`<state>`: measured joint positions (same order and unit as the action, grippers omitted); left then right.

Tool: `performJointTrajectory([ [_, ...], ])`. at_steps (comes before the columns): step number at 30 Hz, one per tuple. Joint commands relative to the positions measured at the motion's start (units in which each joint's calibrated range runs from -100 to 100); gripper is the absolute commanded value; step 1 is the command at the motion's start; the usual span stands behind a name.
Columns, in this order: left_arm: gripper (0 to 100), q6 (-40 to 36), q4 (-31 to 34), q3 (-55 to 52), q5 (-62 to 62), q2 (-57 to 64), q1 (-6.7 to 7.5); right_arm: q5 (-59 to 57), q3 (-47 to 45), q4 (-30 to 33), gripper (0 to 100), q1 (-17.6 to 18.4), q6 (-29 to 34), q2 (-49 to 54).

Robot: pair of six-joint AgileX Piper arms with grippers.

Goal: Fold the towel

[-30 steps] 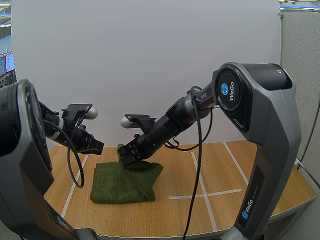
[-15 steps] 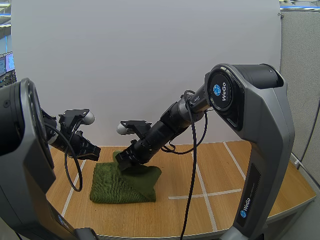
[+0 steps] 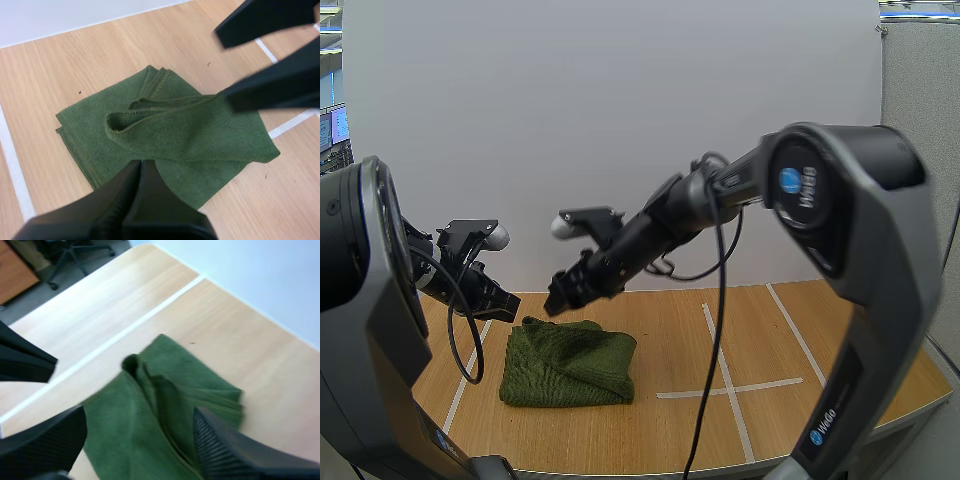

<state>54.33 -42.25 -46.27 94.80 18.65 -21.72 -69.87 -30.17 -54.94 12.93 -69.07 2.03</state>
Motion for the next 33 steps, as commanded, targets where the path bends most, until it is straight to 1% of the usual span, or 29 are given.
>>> performJointTrajectory([
  [1, 0, 0.2, 2.5, -1.0, -1.6, 0.5, -0.12, -3.1, 0.6, 10.5, 91, -5.5, 3.9, 7.4],
  [2, 0, 0.2, 2.7, -1.1, -2.5, 0.5, -0.12, -5.2, 0.2, 11.1, 84, -7.0, 3.9, 7.4],
  [3, 0, 0.2, 3.1, -1.3, -3.7, 0.4, -0.12, -6.4, -0.4, 11.3, 74, -8.0, 3.8, 7.4],
  [5, 0, 0.2, 4.0, -1.8, -6.0, 0.0, -0.12, -7.2, -2.1, 11.9, 53, -10.3, 2.9, 7.4],
  [6, 0, 0.2, 4.6, -2.1, -6.2, -0.5, -0.12, -7.2, -3.4, 12.0, 37, -11.3, 1.9, 7.4],
  [7, 0, 0.2, 4.9, -2.4, -6.4, -1.2, -0.12, -7.2, -4.4, 12.0, 26, -12.1, 1.0, 7.4],
  [8, 0, 0.2, 5.0, -3.0, -6.7, -2.2, -0.12, -7.2, -5.7, 11.9, 11, -12.8, 0.1, 7.4],
  [9, 0, 0.2, 5.2, -3.6, -7.5, -3.4, -0.12, -7.2, -6.6, 11.9, 0, -13.2, -1.0, 7.4],
  [12, 0, 0.1, 5.3, -4.3, -11.0, -7.7, -0.12, -6.0, -9.8, 11.5, 0, -13.4, -3.7, 7.4],
  [15, 0, -0.2, 5.3, -4.3, -15.7, -11.8, -0.12, -4.3, -11.9, 10.7, 0, -13.4, -5.0, 6.9],
  [21, 0, -0.2, 5.3, -4.3, -23.9, -17.2, -0.12, -0.3, -12.4, 10.4, 0, -13.4, -5.2, 1.3],
  [25, 0, 0.2, 4.7, -4.3, -24.6, -19.7, -0.12, 0.2, -12.4, 6.2, 0, -13.4, -8.3, -1.6],
  [28, 0, 0.5, 4.1, -4.3, -27.8, -21.1, -0.05, 0.2, -12.4, 2.8, 0, -13.4, -10.8, -3.7],
  [33, 0, 2.5, 1.3, -4.3, -28.0, -23.1, -0.05, 0.2, -12.3, 0.2, 0, -13.3, -12.9, -6.8],
])
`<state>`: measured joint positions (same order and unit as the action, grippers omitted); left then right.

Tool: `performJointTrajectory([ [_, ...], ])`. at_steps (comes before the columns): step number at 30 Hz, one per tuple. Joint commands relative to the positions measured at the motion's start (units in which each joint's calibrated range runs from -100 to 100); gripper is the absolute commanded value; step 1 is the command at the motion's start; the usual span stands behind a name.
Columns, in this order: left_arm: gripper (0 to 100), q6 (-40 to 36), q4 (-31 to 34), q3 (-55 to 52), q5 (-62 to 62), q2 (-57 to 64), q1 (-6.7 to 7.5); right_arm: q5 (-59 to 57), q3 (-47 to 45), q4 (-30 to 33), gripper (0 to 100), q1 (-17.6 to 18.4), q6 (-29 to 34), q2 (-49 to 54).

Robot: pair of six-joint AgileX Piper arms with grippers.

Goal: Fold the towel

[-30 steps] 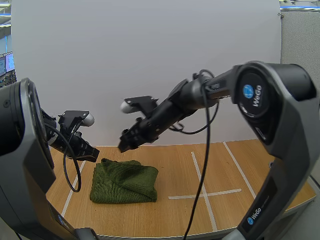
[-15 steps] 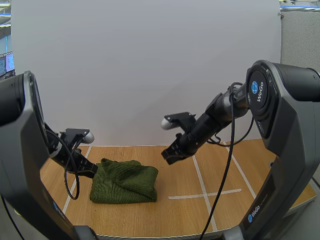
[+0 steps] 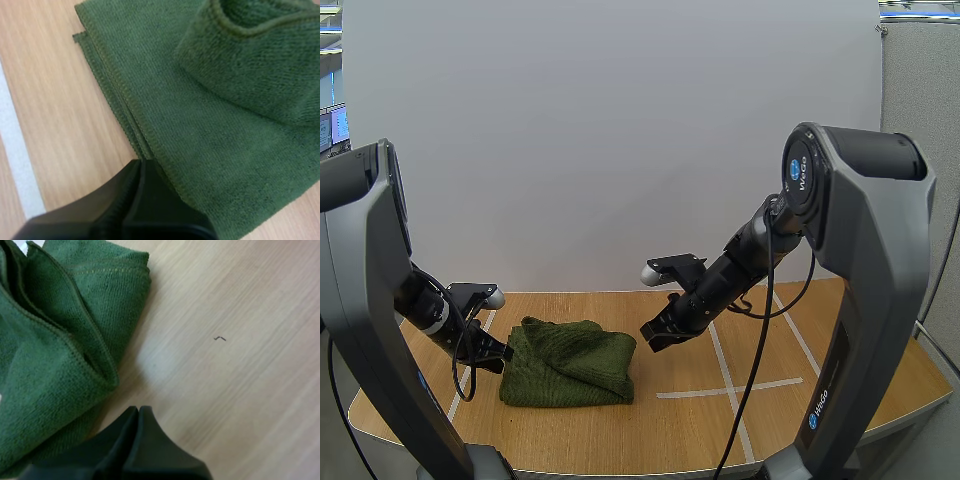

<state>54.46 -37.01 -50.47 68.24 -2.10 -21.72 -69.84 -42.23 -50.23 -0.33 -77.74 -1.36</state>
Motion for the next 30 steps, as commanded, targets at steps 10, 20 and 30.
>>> performJointTrajectory([
  [10, 0, 3.3, -5.7, -0.1, -2.2, -5.5, 1.8, -4.2, -0.2, -6.1, 0, 2.9, -4.5, -4.5],
  [20, 0, 2.7, -6.1, -0.1, -7.3, -6.3, 4.0, -10.0, -0.2, -6.2, 0, 5.8, -3.1, -1.5],
  [30, 0, 2.3, -6.1, -0.1, -4.9, -6.3, 4.0, -11.0, -0.4, -6.1, 0, 11.7, -1.6, 0.5],
])
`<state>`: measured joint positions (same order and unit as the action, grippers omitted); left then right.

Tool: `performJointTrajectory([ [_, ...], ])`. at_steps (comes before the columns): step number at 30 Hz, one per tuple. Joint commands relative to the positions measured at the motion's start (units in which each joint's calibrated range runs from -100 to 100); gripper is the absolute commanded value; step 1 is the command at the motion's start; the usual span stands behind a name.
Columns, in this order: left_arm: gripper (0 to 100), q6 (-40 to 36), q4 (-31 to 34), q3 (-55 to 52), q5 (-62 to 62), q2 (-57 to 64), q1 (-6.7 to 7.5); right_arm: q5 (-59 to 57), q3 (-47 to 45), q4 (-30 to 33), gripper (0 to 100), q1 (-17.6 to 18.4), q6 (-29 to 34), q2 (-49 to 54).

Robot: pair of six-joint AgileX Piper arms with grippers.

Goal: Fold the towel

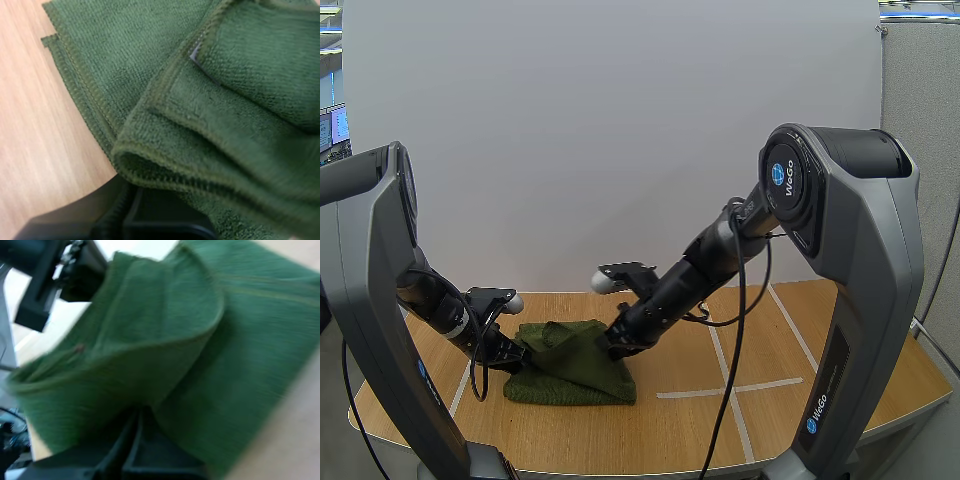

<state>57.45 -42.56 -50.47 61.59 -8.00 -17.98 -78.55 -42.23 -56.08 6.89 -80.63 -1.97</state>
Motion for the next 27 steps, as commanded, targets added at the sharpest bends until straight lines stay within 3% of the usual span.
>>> performJointTrajectory([
  [1, 0, -0.7, -0.5, -0.1, 1.9, -0.4, 0.26, -2.3, -0.4, -0.3, 0, 5.3, 1.5, 1.1],
  [5, 0, -0.7, -0.5, -0.1, 2.1, -0.4, 0.26, -2.3, -0.4, 0.7, 0, 7.2, 2.0, 1.1],
  [11, 0, -0.7, -1.1, -0.1, 2.7, -0.4, 0.26, -2.3, -0.2, 2.0, 0, 7.3, 2.3, 1.8],
  [18, 0, -0.7, -1.3, -0.1, 3.8, -0.4, 0.26, 1.1, -0.2, 3.5, 0, 4.5, 2.3, 4.5],
  [27, 0, -0.7, -2.8, 1.5, 22.5, 0.5, 0.07, -0.5, -0.9, 5.0, 0, 2.0, 2.4, 4.3],
])
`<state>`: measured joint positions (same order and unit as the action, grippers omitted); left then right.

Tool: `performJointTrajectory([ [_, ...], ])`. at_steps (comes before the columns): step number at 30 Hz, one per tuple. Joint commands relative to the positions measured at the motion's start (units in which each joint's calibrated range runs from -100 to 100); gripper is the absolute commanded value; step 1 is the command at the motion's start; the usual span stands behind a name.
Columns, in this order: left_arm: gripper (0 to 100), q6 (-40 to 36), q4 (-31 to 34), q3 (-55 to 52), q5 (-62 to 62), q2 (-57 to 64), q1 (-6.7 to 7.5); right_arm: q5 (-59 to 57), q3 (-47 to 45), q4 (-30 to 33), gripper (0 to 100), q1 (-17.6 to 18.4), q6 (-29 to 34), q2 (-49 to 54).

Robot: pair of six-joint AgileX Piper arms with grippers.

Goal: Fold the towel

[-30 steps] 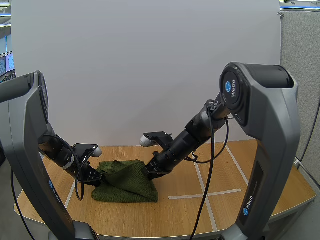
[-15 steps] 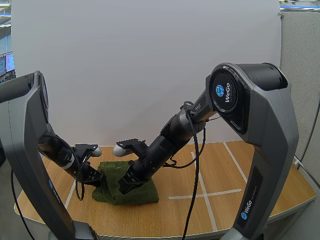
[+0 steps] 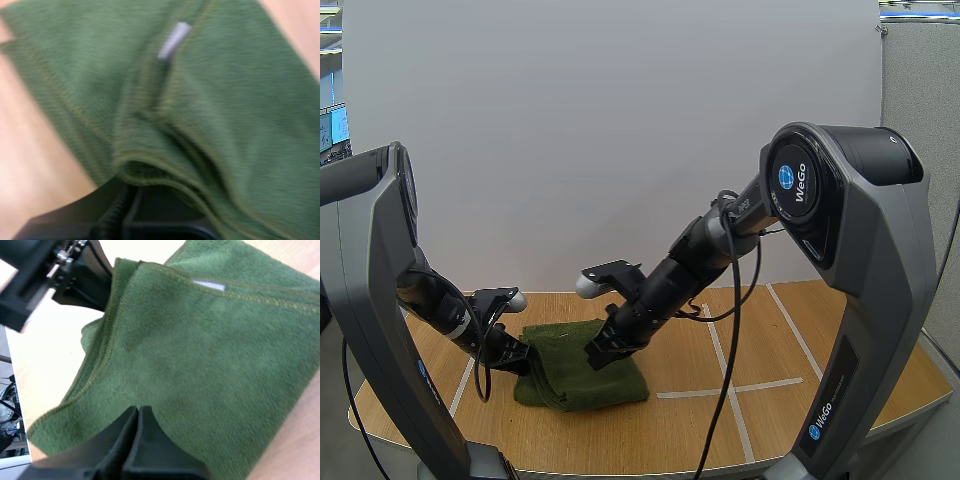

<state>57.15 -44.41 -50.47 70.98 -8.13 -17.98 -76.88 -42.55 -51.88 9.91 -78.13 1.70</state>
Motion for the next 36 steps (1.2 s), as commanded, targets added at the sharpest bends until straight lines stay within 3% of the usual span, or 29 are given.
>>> performJointTrajectory([
  [1, 0, -0.9, -0.5, 1.8, 14.3, 0.6, 0.07, -2.2, -0.6, 0.8, 0, -1.0, -0.1, 0.6],
  [5, 0, -1.7, -0.5, 2.6, 22.1, 0.6, 0.07, -1.3, -0.6, 0.8, 0, -1.0, -0.2, -0.3],
  [13, 1, -1.8, -0.7, 2.8, 23.7, 0.6, 0.07, -1.1, -0.6, 0.1, 0, -1.0, -0.5, -3.1],
  [16, 14, -2.8, -0.9, 3.0, 23.9, 0.6, 0.07, -0.9, -0.6, 0.1, 0, -1.0, -0.4, -3.1],
  [22, 59, -3.0, -0.9, 4.6, 29.0, 0.6, 0.07, 2.8, -0.6, 0.6, 0, -1.0, -0.5, -3.1],
  [36, 61, -3.7, -0.1, 5.3, 29.0, 0.6, 0.07, 8.5, -0.6, 2.2, 0, -1.0, -0.6, -3.1],
])
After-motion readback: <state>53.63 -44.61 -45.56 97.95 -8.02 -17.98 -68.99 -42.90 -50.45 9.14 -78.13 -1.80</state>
